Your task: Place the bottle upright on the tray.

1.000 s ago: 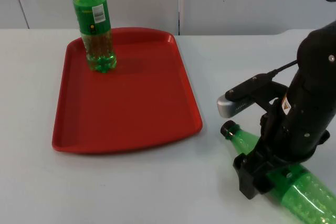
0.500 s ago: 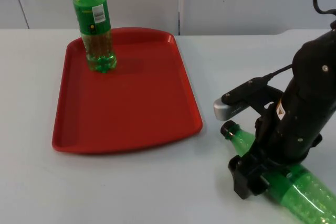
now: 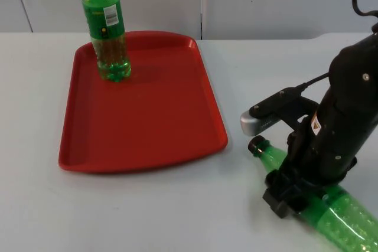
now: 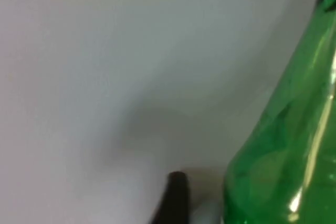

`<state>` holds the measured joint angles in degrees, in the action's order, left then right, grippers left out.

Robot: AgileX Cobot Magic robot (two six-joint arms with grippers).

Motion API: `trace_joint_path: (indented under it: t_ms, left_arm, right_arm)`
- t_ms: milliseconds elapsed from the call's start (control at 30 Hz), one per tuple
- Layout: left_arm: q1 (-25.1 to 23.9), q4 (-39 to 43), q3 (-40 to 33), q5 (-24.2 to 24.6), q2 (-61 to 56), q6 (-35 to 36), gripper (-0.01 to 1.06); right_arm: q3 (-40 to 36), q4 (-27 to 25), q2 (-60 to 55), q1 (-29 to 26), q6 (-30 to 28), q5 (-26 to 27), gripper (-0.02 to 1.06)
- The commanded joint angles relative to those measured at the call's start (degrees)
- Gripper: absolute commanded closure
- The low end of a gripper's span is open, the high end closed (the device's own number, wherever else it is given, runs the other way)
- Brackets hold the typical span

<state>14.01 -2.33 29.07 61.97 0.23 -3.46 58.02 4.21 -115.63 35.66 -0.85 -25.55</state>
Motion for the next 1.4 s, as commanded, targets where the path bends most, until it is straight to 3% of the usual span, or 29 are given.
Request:
trace_joint_path:
  t_ms: [0,33,167,533,933,1133,1233,1267,1367]
  left_arm:
    - [-0.1,0.0,-0.3,-0.2,-0.2,0.3,0.17]
    - [-0.1,0.0,-0.3,-0.2,-0.2,0.3,0.17]
    - [-0.1,0.0,-0.3,-0.2,-0.2,0.3,0.17]
    - [-0.1,0.0,-0.3,-0.2,-0.2,0.3,0.17]
    - [-0.1,0.1,-0.3,-0.2,-0.2,0.3,0.17]
    - [-0.1,0.2,-0.3,-0.2,-0.2,0.3,0.17]
    - [-0.1,0.2,-0.3,-0.2,-0.2,0.3,0.17]
    - [-0.1,0.2,-0.3,-0.2,-0.2,0.3,0.17]
    - [-0.1,0.3,-0.3,-0.2,-0.2,0.3,0.17]
  right_arm:
    - [-0.2,0.2,-0.1,0.1,-0.1,-0.1,0.6]
    - [-0.2,0.2,-0.1,0.1,-0.1,-0.1,0.6]
    - [-0.2,0.2,-0.1,0.1,-0.1,-0.1,1.04]
    - [-0.2,-0.1,2.3,0.1,0.2,0.0,1.05]
    - [-0.2,-0.2,20.7,0.1,0.2,4.2,1.05]
    - [-0.2,-0.2,29.8,0.1,-0.2,14.3,1.05]
    - [-0.2,-0.1,32.6,0.2,-1.8,24.7,1.05]
    - [-0.2,-0.1,32.6,0.2,-1.8,24.7,1.05]
    - [-0.2,0.1,33.0,0.2,-1.8,36.3,1.05]
